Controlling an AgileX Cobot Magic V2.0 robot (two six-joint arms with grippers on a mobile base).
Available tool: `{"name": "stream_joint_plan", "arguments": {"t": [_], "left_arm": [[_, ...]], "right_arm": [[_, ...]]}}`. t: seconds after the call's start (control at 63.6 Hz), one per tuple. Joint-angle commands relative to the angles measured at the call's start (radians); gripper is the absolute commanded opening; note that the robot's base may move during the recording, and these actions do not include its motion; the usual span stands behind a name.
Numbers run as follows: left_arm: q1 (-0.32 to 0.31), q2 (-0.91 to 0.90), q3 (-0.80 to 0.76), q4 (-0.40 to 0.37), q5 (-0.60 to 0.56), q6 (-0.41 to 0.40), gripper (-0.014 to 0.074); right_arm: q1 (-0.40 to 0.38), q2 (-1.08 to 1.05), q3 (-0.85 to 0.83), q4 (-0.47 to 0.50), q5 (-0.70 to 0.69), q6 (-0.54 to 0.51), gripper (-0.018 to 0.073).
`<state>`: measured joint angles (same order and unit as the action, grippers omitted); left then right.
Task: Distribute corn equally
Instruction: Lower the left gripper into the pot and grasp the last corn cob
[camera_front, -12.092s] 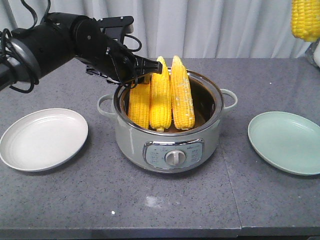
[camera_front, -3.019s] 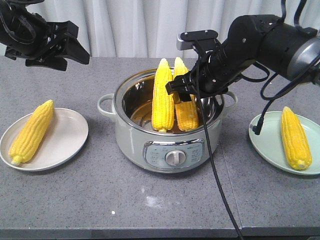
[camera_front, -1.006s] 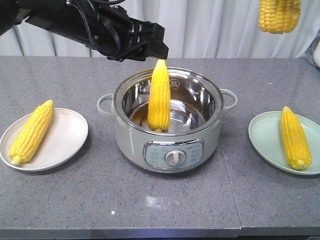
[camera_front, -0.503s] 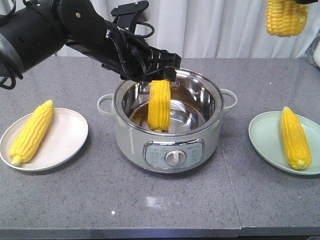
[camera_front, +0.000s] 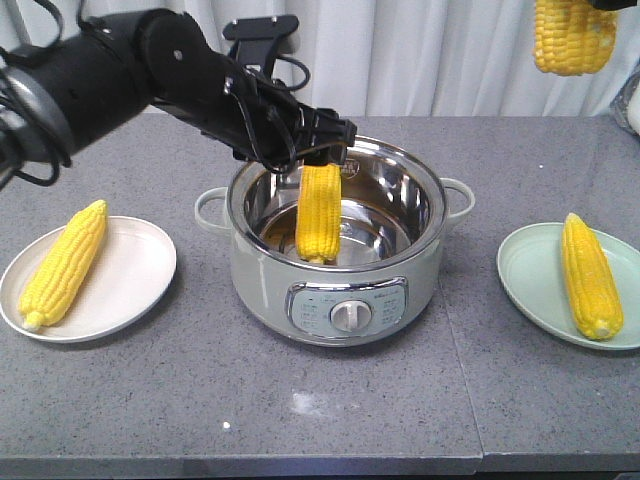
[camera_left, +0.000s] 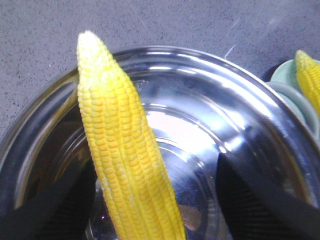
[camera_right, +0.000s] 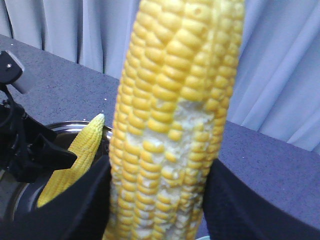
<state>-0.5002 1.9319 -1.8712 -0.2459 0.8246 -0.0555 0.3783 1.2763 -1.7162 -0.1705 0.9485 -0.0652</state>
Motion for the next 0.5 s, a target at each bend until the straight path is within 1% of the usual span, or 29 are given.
{"name": "stream_joint_plan", "arguments": {"t": [0.0, 0.157, 0.283, 0.377, 0.487], "left_arm": [[-0.002, -0.031, -0.033, -0.012, -0.069, -0.044, 0.0504], [-0.002, -0.004, -0.032, 0.002, -0.079, -0.053, 0.0504], [-0.002, 0.013, -0.032, 0.03, -0.078, -0.084, 0.0504], [-0.002, 0.034, -0.032, 0.027, -0.078, -0.111, 0.0504], [-0.003, 0.056, -0.032, 0.005, -0.07, -0.111, 0.0504]], "right_arm": [[-0.008, -0.029, -0.03, -0.034, -0.074, -0.004, -0.0005], [-0.008, -0.029, -0.03, -0.056, -0.064, -0.004, -0.0005], [-0.008, -0.029, -0.03, -0.063, -0.052, -0.004, -0.0005], [-0.008, -0.029, -0.03, -0.064, -0.052, -0.004, -0.0005], [-0.008, -0.029, -0.03, -0.064, -0.053, -0.004, -0.0005]]}}
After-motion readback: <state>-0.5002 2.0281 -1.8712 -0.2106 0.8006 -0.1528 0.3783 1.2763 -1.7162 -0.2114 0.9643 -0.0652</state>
